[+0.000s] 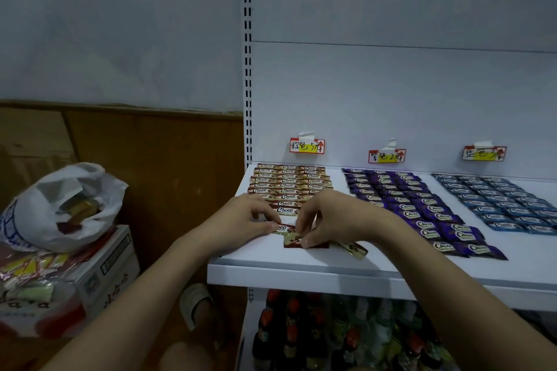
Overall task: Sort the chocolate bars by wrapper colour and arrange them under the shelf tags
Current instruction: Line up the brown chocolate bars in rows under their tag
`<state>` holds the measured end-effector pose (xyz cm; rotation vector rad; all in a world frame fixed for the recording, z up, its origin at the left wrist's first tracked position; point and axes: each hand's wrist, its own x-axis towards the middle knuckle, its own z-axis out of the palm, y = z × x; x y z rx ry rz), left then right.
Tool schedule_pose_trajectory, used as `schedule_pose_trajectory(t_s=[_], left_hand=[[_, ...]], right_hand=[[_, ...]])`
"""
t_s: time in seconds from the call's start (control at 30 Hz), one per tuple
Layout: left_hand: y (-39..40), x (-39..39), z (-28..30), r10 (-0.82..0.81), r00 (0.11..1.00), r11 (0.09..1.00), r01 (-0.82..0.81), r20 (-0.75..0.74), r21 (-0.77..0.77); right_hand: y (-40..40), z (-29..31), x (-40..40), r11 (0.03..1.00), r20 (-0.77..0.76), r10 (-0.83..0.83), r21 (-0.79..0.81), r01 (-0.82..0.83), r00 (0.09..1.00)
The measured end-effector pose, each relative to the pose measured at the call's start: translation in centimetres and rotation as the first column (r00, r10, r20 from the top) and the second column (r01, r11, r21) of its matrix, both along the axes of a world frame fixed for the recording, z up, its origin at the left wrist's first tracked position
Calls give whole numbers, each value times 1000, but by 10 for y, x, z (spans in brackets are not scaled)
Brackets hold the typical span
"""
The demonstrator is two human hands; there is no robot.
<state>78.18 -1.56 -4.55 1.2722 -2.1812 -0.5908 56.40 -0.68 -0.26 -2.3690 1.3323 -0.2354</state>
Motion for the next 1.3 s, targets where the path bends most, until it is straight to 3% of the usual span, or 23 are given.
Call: schedule_pose_trajectory(t_s=[0.13,0.23,0.3,0.37,0.43,0.5,0.67,0.8,1.03,1.17,1.3], left_hand=[[1,-1,0,46,997,999,-44,-57,27],[-2,-2,-2,86,979,996,-81,-183,34],[-4,-3,-3,104,965,994,-93,-240,55],[-6,-4,-4,116,962,993,-104,-247,60],[-7,-2,-6,115,962,993,-103,-248,60],[-7,0,-9,112,958,992,-94,-266,79],[-5,3,-13,111,957,991,-86,-269,103],[-4,2,-13,105,969,993,-92,-225,70],[-3,0,-12,107,977,994,-100,-186,45],[1,-1,-12,126,981,991,-129,-151,-16],[8,10,-15,181,978,979,-189,-101,-74]], right_hand=[[2,-2,2,1000,38,-7,-16,8,999],[3,3,-5,1000,252,-20,3,20,967],[2,6,-11,993,491,-102,96,63,865],[-3,6,-16,967,678,-243,221,123,694],[-11,3,-21,927,747,-373,322,191,550],[-20,-3,-26,891,741,-454,360,278,495],[-31,-18,-29,870,598,-462,162,466,655],[-32,-24,-26,870,535,-464,126,477,706],[-28,-36,-20,872,299,-417,-135,471,858],[-17,-39,-16,847,388,-308,-305,437,869],[3,-49,-14,912,405,-129,-310,269,905]])
